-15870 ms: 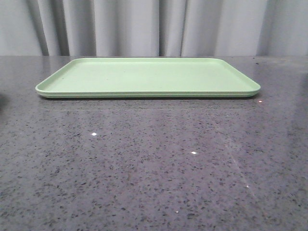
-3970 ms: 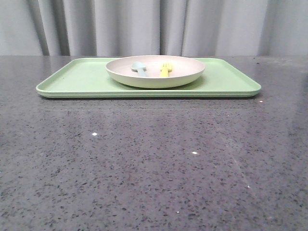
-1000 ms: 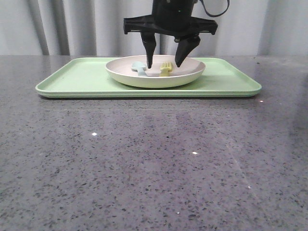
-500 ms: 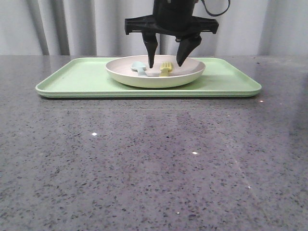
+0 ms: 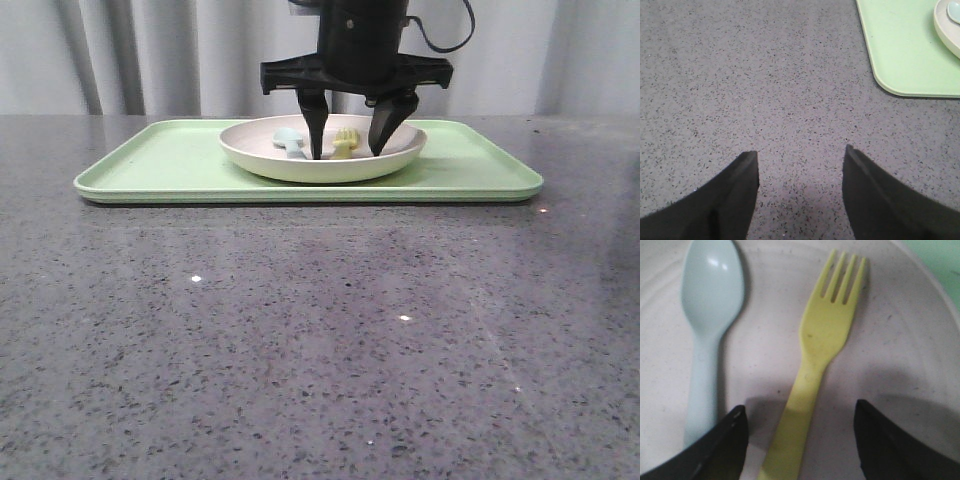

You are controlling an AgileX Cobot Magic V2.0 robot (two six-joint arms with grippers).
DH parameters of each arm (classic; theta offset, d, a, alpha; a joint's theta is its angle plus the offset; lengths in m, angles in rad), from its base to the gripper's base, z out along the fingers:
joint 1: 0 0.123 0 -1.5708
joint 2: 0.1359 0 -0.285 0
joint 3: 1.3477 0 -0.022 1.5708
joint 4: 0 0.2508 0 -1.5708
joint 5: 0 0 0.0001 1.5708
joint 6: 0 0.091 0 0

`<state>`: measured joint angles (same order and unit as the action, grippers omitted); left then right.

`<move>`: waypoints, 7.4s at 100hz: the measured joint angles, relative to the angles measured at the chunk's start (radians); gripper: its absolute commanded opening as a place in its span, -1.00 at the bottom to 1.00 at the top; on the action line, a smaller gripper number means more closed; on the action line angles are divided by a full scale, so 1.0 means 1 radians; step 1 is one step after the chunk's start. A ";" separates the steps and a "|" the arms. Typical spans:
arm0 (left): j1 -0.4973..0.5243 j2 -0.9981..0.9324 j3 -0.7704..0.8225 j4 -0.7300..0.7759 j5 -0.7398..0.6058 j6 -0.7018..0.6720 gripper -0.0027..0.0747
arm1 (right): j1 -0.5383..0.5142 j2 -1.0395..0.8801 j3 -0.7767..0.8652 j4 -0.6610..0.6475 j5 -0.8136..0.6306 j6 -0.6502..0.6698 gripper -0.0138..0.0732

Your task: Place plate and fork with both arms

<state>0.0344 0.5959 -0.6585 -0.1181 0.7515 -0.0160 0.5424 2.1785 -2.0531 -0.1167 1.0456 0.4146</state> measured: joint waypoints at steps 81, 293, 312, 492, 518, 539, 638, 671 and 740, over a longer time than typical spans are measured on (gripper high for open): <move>0.000 -0.002 0.000 0.000 0.000 0.000 0.04 | 0.000 0.002 -0.001 0.004 0.002 0.044 -0.41; 0.000 -0.002 0.000 0.000 -0.001 0.000 0.04 | -0.184 -0.160 0.006 -0.034 0.140 -0.027 -0.55; 0.000 -0.002 0.000 0.000 -0.002 0.000 0.04 | -0.184 -0.160 0.073 -0.021 0.122 -0.033 -0.55; 0.000 -0.002 0.002 0.000 -0.004 0.000 0.04 | -0.184 -0.144 0.207 0.014 0.033 -0.043 -0.55; 0.000 -0.002 0.002 0.000 -0.004 0.000 0.04 | -0.184 -0.144 0.207 0.014 0.035 -0.043 -0.54; 0.000 -0.002 0.002 0.000 -0.004 0.000 0.04 | -0.184 -0.144 0.207 0.014 0.036 -0.043 -0.14; 0.000 -0.002 0.002 0.000 -0.004 0.000 0.04 | -0.184 -0.396 0.208 -0.057 0.055 -0.089 0.00; 0.000 -0.002 0.002 0.000 -0.004 0.000 0.04 | -0.194 -0.574 0.322 -0.091 0.057 -0.126 0.00; 0.000 -0.002 0.002 0.000 -0.004 0.000 0.04 | -0.399 -1.214 1.034 -0.098 -0.114 -0.131 0.00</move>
<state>0.0344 0.5942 -0.6570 -0.1181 0.7478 -0.0160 0.1429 0.9648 -1.0190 -0.2147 0.9316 0.2836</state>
